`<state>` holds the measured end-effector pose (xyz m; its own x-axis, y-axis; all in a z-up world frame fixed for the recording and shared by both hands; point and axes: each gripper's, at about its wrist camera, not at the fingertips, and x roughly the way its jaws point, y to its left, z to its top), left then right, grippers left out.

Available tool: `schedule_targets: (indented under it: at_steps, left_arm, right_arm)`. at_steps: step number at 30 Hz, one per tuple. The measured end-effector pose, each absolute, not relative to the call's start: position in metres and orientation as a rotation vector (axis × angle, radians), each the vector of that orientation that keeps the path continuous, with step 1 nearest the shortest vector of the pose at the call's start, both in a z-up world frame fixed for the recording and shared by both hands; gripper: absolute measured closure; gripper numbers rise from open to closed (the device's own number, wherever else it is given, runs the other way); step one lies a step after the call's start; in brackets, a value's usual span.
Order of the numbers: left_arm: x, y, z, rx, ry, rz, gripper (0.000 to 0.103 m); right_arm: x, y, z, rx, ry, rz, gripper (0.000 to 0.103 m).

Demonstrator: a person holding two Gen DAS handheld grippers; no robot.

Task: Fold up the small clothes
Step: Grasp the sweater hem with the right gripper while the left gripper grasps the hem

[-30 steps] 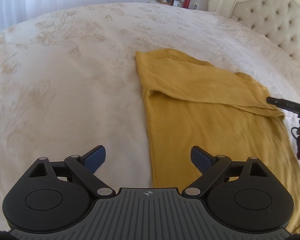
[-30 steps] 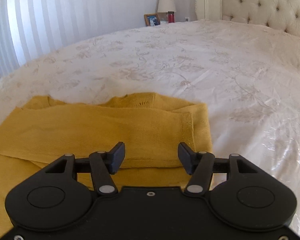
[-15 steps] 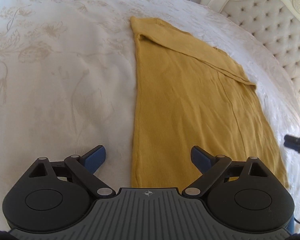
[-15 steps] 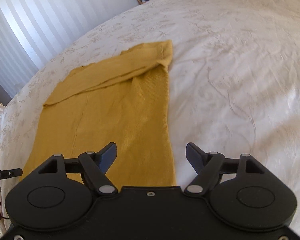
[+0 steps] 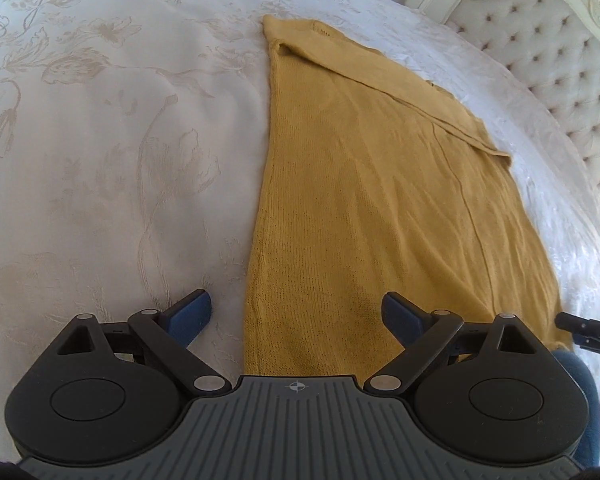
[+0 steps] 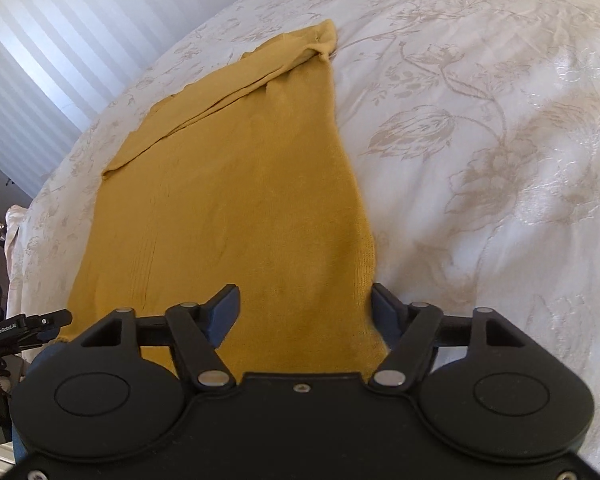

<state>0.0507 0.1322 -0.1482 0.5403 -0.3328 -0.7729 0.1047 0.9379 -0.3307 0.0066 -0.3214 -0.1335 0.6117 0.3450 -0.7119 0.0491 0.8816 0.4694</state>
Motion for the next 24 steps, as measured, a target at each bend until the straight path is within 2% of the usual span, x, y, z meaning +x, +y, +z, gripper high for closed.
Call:
schedule_targets:
  at_steps: [1, 3, 21, 23, 24]
  left_arm:
    - [0.052, 0.131, -0.149, -0.251, 0.972, -0.257, 0.01]
    - [0.054, 0.128, -0.149, -0.245, 0.979, -0.247, 0.009]
    - [0.033, 0.108, -0.15, -0.091, 0.96, -0.221, 0.01]
    - [0.03, 0.111, -0.15, -0.109, 0.945, -0.209, 0.014]
    - [0.029, 0.112, -0.149, -0.122, 0.936, -0.198, 0.024]
  right_arm:
    - [0.008, -0.318, -0.134, 0.475, 0.906, 0.191, 0.053]
    - [0.012, -0.314, -0.134, 0.472, 0.905, 0.21, 0.088]
    - [0.008, -0.31, -0.129, 0.472, 0.861, 0.207, 0.088]
    - [0.008, -0.311, -0.129, 0.475, 0.86, 0.209, 0.088]
    - [0.008, -0.312, -0.13, 0.476, 0.859, 0.21, 0.088]
